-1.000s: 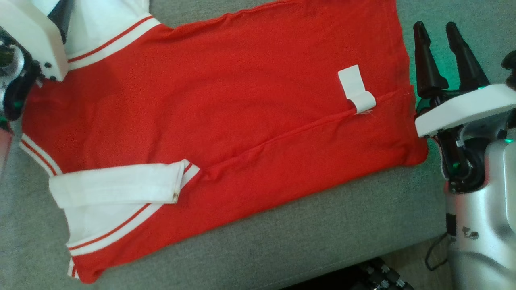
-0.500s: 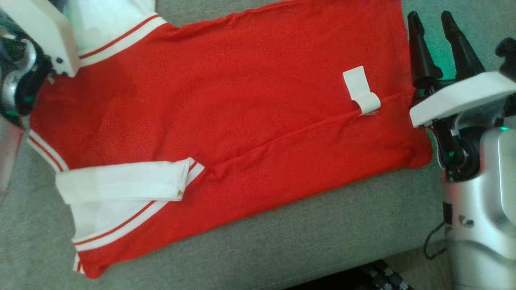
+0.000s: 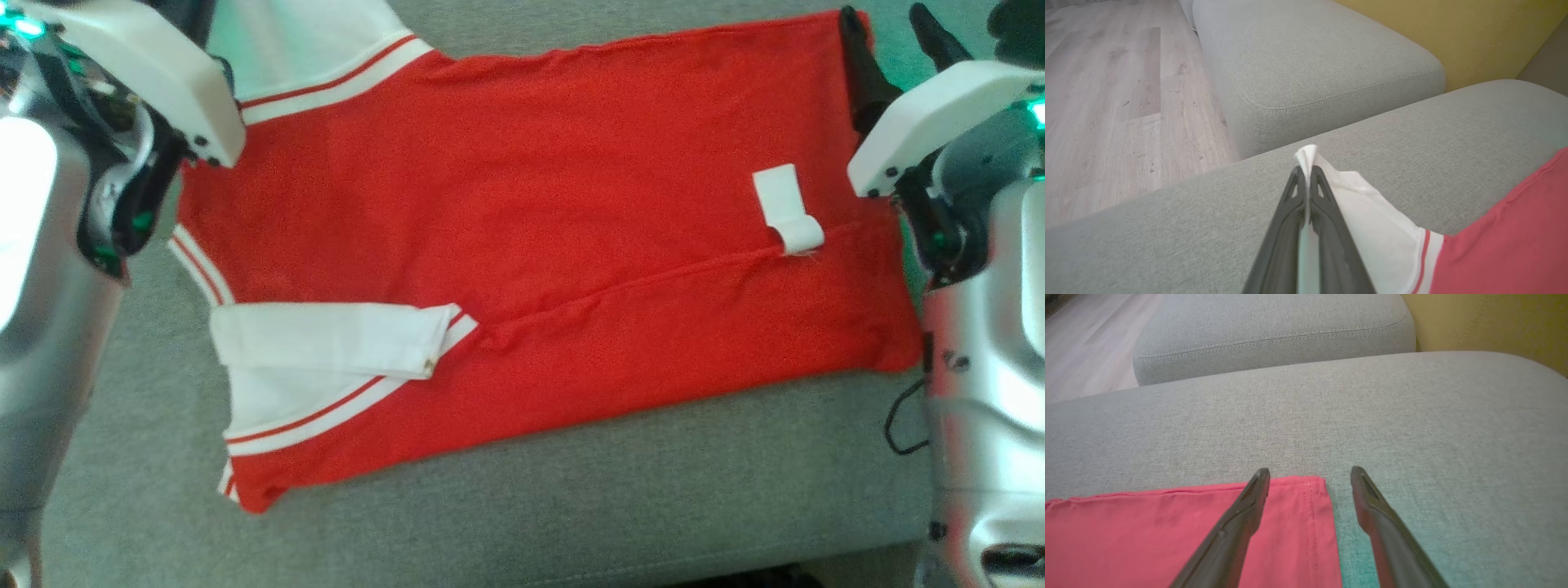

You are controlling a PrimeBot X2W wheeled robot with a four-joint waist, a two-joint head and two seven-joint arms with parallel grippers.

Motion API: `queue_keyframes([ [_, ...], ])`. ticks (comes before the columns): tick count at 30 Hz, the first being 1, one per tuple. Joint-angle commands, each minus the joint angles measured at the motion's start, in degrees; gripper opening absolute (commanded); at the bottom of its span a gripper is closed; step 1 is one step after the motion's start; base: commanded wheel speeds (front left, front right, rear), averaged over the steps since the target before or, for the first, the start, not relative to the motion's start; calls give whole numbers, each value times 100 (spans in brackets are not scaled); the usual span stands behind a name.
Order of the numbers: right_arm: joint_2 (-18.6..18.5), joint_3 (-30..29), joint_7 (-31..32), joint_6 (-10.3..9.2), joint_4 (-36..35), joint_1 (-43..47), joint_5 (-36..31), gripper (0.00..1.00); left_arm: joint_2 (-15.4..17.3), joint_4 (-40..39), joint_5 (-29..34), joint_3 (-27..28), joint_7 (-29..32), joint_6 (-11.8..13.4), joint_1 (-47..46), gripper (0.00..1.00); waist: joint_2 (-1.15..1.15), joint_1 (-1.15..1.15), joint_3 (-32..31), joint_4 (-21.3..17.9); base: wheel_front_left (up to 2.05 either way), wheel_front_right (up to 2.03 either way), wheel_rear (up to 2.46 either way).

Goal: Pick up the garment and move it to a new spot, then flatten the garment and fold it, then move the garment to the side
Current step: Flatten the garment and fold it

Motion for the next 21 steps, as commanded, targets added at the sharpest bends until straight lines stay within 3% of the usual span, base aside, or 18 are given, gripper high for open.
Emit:
queue_keyframes([
  [1,-42,37,86,-4,-93,-170,-54,100,201,-242,-40,208,-49,0,-73,0,0,0,-47,119,0,0,0],
  [3,-122,-15,229,-4,141,-295,-145,100,167,-343,-50,180,-86,-3,-31,0,0,0,-38,201,0,0,0],
  [6,-227,-41,399,-4,431,-439,-264,69,115,-449,-54,131,-127,1,19,0,0,0,-18,293,0,0,0],
  [7,-240,-56,434,-4,509,-478,-260,64,94,-473,-60,117,-141,0,34,0,0,0,-15,317,0,0,0],
  [8,-244,-69,483,-4,590,-514,-242,49,80,-489,-67,107,-151,0,45,0,0,0,-12,333,0,0,0],
  [12,-282,-107,622,-4,857,-641,-207,29,35,-523,-106,103,-195,10,57,0,0,0,13,378,0,0,0],
  [13,-285,-118,625,-4,902,-666,-194,7,30,-524,-112,104,-206,13,59,0,0,0,16,386,0,0,0],
  [14,-290,-115,586,-4,926,-692,-186,0,26,-529,-118,110,-226,17,62,0,0,0,18,391,0,0,0],
  [21,-305,-13,-92,-4,976,-685,-100,0,63,-608,-164,181,-475,10,207,0,0,0,-174,408,0,0,0],
])
